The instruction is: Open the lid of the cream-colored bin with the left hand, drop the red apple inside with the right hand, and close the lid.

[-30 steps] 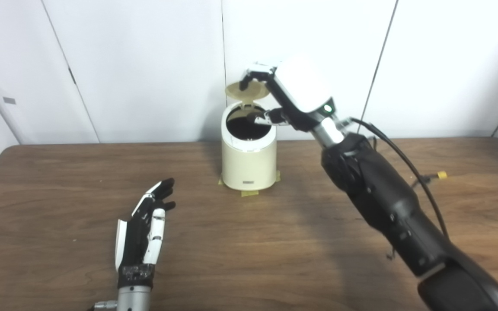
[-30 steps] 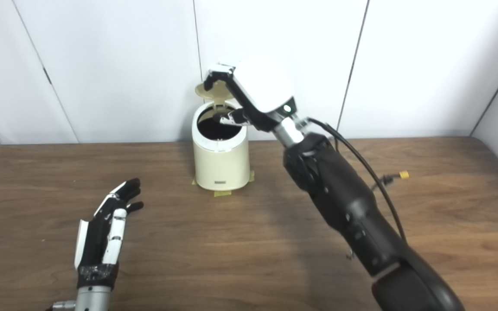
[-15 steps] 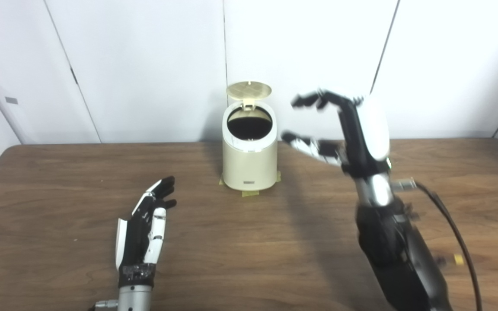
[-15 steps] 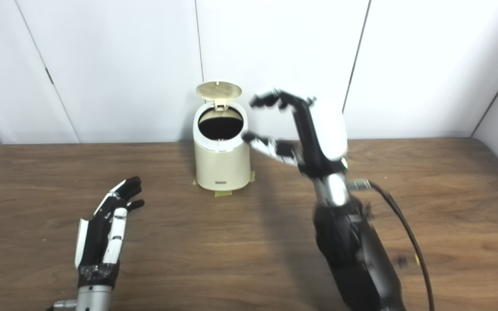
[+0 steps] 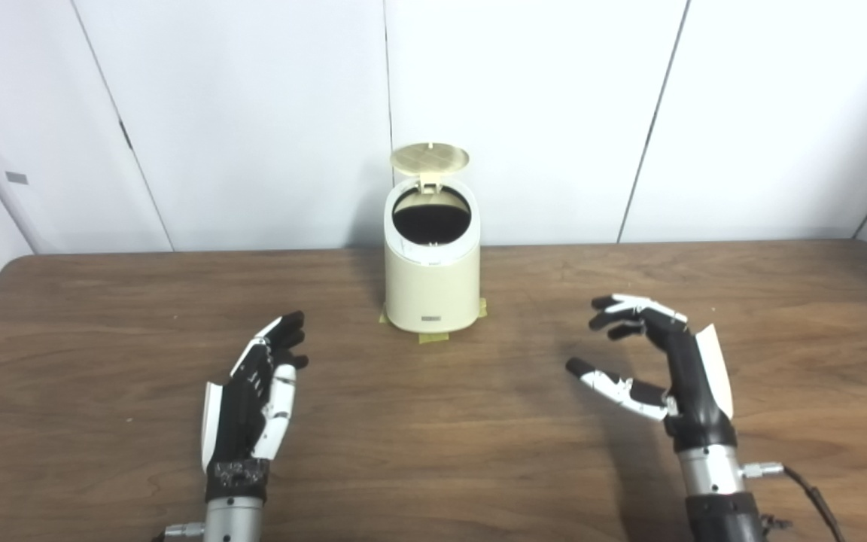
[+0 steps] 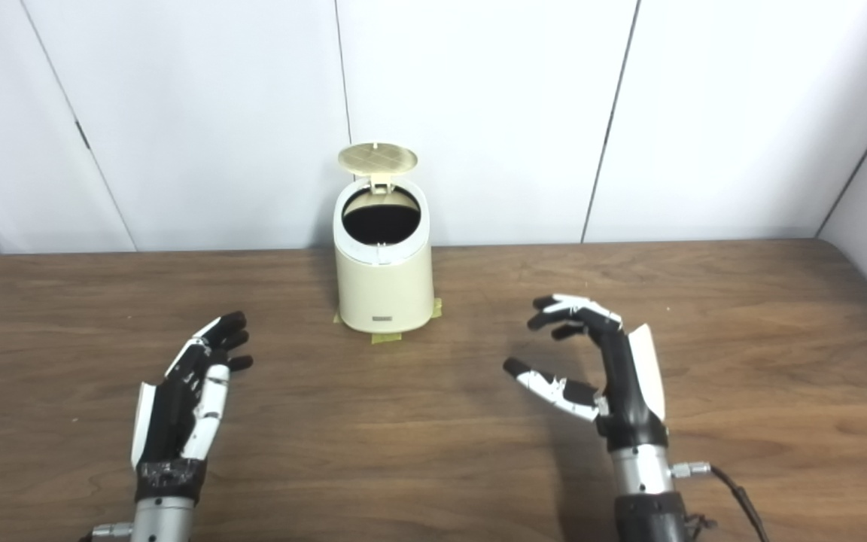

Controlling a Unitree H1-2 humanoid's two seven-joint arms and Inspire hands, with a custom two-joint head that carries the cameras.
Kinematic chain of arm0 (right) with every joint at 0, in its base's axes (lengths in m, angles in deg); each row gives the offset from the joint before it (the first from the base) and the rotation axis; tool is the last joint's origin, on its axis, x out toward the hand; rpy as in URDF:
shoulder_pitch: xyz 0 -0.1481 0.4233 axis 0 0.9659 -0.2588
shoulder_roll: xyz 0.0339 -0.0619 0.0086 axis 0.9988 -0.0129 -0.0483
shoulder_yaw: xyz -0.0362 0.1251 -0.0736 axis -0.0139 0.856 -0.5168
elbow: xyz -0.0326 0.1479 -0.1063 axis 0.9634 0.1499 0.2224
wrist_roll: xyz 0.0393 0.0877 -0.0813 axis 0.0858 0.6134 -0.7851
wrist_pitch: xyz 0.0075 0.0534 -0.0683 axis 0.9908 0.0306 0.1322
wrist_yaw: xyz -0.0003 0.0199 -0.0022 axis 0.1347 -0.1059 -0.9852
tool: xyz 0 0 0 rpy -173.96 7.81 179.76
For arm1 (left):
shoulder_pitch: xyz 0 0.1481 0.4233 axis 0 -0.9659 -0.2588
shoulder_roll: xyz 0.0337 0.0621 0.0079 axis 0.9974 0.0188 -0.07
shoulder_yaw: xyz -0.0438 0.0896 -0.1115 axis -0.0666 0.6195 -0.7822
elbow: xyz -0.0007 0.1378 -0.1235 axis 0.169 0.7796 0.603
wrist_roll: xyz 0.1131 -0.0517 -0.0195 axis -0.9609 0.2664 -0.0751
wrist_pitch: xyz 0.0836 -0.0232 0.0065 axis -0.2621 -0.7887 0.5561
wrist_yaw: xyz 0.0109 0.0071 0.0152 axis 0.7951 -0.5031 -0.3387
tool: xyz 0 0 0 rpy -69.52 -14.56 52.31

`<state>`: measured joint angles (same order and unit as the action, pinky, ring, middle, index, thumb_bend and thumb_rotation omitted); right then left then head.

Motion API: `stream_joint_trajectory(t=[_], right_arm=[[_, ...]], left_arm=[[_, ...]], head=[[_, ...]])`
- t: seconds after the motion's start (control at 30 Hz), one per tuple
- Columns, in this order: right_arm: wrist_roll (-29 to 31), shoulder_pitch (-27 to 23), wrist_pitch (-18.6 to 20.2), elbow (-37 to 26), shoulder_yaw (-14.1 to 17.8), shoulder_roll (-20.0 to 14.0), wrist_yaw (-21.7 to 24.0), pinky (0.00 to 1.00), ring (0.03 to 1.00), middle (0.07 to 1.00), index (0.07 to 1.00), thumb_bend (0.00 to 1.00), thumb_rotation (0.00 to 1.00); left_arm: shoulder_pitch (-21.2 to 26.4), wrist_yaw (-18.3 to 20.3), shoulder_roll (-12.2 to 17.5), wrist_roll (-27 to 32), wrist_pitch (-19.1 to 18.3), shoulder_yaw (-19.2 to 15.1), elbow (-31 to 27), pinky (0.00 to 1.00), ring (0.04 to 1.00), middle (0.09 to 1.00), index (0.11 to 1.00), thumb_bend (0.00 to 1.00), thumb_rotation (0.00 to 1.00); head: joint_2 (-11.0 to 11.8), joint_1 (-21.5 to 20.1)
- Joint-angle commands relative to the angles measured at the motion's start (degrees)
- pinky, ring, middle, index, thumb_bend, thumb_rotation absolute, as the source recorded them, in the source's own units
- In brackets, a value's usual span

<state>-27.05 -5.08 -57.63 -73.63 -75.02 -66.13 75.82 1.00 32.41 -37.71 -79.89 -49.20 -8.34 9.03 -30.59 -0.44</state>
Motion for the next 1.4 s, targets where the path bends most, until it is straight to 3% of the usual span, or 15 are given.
stream_joint_trajectory(t=[0.0,0.03,0.1,0.3,0.43,0.57,0.67,0.8,0.97,1.13,1.2,1.37], right_arm=[[4.28,-0.84,-2.25,-0.46,1.48,0.36,0.79,0.58,0.665,0.683,0.586,0.38,0.27],[5.44,-0.76,-2.56,0.05,1.79,0.61,1.09,0.59,0.678,0.693,0.644,0.32,0.36],[6.82,-0.76,-2.68,0.66,2.23,0.96,1.65,0.60,0.682,0.700,0.674,0.27,0.42],[6.99,-0.83,-2.25,1.50,2.92,1.72,2.07,0.60,0.676,0.700,0.683,0.24,0.40],[6.68,-0.58,-1.18,1.05,3.13,2.04,2.72,0.60,0.674,0.698,0.684,0.22,0.36],[6.33,-0.41,-0.21,0.71,3.10,2.00,3.57,0.61,0.689,0.710,0.697,0.22,0.41],[6.28,-0.33,0.29,0.41,3.28,2.24,3.94,0.61,0.692,0.710,0.697,0.23,0.41],[5.83,-0.38,0.05,0.75,3.29,2.05,4.20,0.62,0.696,0.712,0.699,0.22,0.40],[7.19,-0.08,0.80,0.64,3.61,2.46,4.97,0.64,0.709,0.721,0.705,0.23,0.40],[6.29,0.05,1.30,0.35,3.65,2.55,4.87,0.63,0.700,0.716,0.704,0.23,0.42],[6.43,0.07,1.25,0.41,3.69,2.59,4.93,0.63,0.700,0.717,0.704,0.23,0.41],[7.53,-0.05,0.86,0.81,3.96,3.06,4.94,0.64,0.701,0.716,0.702,0.24,0.37]], left_arm=[[-0.08,-0.20,0.93,-1.08,1.48,-0.41,-0.91,0.73,0.823,0.832,0.800,0.21,0.52],[-0.02,-0.07,1.05,-0.99,1.58,-0.45,-0.92,0.73,0.821,0.831,0.798,0.21,0.48],[0.10,0.04,1.22,-1.02,1.85,-0.50,-0.87,0.74,0.820,0.830,0.794,0.21,0.44],[2.07,0.11,1.76,-2.33,0.17,-1.02,-2.73,0.71,0.799,0.811,0.776,0.23,0.38],[7.53,-0.02,3.20,-5.32,-2.12,-1.89,-5.30,0.70,0.792,0.803,0.773,0.22,0.46],[14.92,1.56,5.52,-7.23,-8.39,-2.23,-7.68,0.73,0.845,0.848,0.822,0.34,0.68],[21.07,3.06,7.21,-10.54,-13.50,-1.53,-8.96,0.82,0.888,0.881,0.863,0.42,0.85],[27.70,6.59,9.41,-15.30,-21.02,0.77,-10.27,0.89,0.930,0.915,0.896,0.60,0.97],[36.68,11.96,10.17,-19.00,-30.49,4.42,-10.11,0.94,0.961,0.943,0.920,0.78,1.00],[43.75,16.47,10.63,-24.74,-37.25,8.97,-8.73,0.99,0.998,0.972,0.932,0.88,1.00],[45.82,17.83,10.64,-27.01,-38.22,10.79,-7.38,1.00,1.000,0.979,0.930,0.95,1.00],[50.47,22.06,11.82,-34.00,-38.43,14.66,-3.41,1.00,1.000,0.982,0.944,0.99,0.98]], head=[[-0.05,-0.02],[-0.04,0.00],[0.12,0.09],[0.35,0.24],[0.56,0.55],[0.56,0.57],[0.59,0.79],[0.56,1.07],[0.88,1.08],[0.96,1.15],[0.99,1.03],[1.30,1.01]])
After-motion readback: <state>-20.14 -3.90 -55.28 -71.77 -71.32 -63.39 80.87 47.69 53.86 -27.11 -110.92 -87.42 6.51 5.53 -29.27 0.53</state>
